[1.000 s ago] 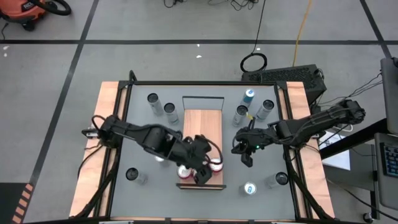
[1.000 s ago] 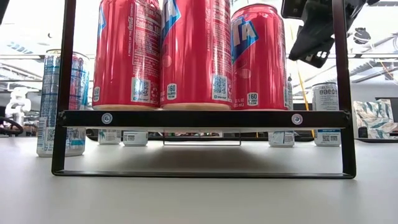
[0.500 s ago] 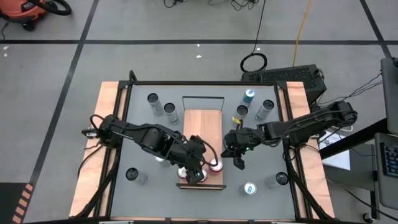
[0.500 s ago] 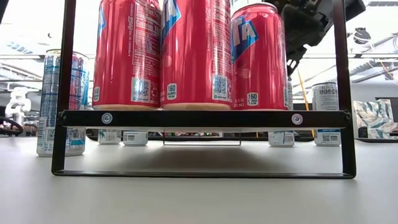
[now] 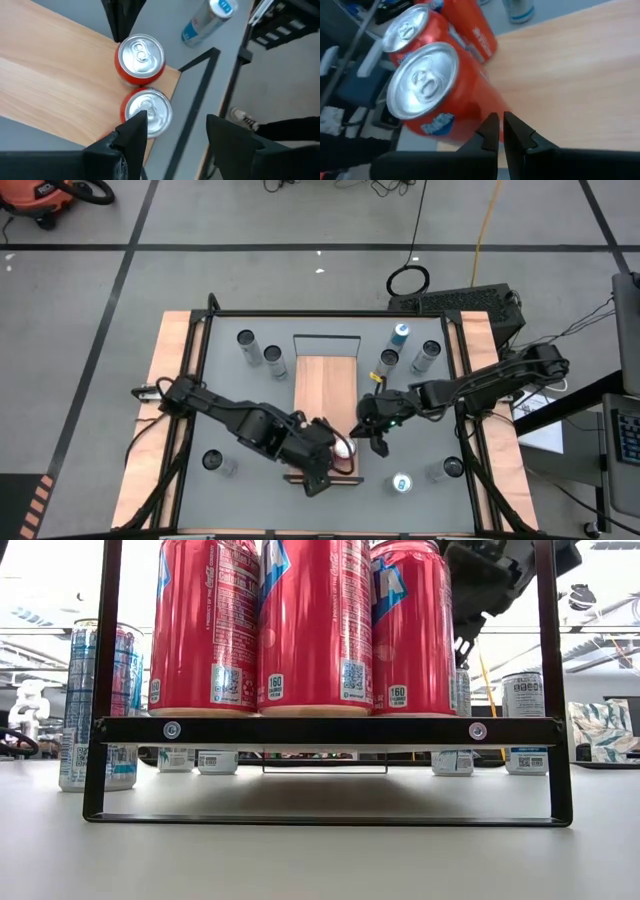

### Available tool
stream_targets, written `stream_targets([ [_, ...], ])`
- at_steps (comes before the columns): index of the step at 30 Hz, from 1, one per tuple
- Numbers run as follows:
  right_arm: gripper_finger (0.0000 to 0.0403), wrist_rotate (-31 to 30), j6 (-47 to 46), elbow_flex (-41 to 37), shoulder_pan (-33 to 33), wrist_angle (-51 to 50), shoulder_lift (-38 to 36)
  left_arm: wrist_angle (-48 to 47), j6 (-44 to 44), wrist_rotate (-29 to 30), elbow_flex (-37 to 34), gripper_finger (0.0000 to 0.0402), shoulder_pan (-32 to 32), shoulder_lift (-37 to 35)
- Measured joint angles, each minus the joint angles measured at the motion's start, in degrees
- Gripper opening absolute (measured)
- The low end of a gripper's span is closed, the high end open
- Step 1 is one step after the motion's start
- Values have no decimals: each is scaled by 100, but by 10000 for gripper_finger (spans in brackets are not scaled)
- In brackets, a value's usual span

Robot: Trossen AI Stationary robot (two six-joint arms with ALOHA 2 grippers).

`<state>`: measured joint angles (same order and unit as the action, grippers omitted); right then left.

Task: Sort soda cans
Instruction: Put the red soda can on the shelf and align it with the other red soda cans

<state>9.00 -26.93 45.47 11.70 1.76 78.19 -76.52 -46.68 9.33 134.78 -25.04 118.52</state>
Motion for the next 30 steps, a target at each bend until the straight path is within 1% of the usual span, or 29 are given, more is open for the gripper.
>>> stream_targets([
  [4,0,-17,23,0,0,65,52,2,243,-218,-2,202,112,116],
  [12,0,29,-58,0,2,316,50,-114,441,-345,-10,202,140,230],
  [17,0,33,-86,0,2,365,50,-206,532,-364,-9,202,92,336],
  [21,0,167,-74,0,2,405,50,-254,600,-359,-4,202,89,384],
  [25,0,159,86,0,2,407,50,-212,810,-390,-7,202,93,512],
  [30,0,153,240,0,-45,424,50,-217,819,-433,-9,202,113,651],
])
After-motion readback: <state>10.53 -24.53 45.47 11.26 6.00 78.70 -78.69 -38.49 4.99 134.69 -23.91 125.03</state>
